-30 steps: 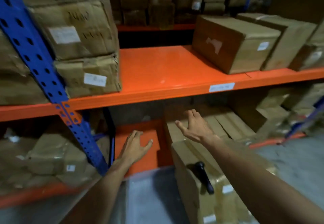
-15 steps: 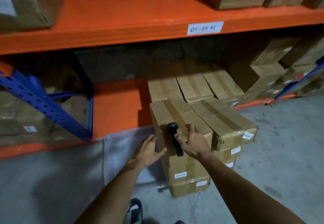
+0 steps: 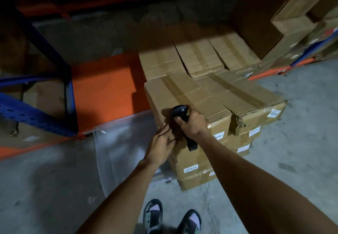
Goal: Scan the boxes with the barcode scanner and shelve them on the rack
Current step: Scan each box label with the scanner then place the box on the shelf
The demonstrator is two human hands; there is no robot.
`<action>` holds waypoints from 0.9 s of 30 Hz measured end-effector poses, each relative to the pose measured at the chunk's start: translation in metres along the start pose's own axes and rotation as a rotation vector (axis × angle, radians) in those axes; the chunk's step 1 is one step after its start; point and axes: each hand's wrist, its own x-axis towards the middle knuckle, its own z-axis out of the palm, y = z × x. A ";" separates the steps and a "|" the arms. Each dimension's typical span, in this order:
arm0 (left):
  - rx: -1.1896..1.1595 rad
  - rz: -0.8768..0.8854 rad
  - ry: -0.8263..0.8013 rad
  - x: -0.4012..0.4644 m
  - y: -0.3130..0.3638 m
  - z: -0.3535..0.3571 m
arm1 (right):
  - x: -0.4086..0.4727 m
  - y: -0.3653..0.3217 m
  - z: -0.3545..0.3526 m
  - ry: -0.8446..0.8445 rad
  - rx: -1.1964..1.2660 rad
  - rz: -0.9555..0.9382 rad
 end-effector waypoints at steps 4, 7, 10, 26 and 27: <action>0.005 -0.023 -0.036 0.003 0.003 -0.004 | -0.015 0.018 -0.013 0.060 0.213 -0.042; 0.219 0.029 -0.024 0.004 0.009 -0.006 | -0.037 0.038 -0.025 0.094 0.395 -0.035; 0.324 -0.003 -0.139 0.015 0.023 -0.002 | -0.060 0.058 -0.036 0.156 0.627 0.038; 0.419 -0.078 -0.157 0.036 0.028 0.030 | -0.093 0.174 -0.025 0.352 0.756 -0.019; 0.425 -0.078 -0.159 0.037 0.028 0.030 | -0.092 0.177 -0.026 0.358 0.720 -0.039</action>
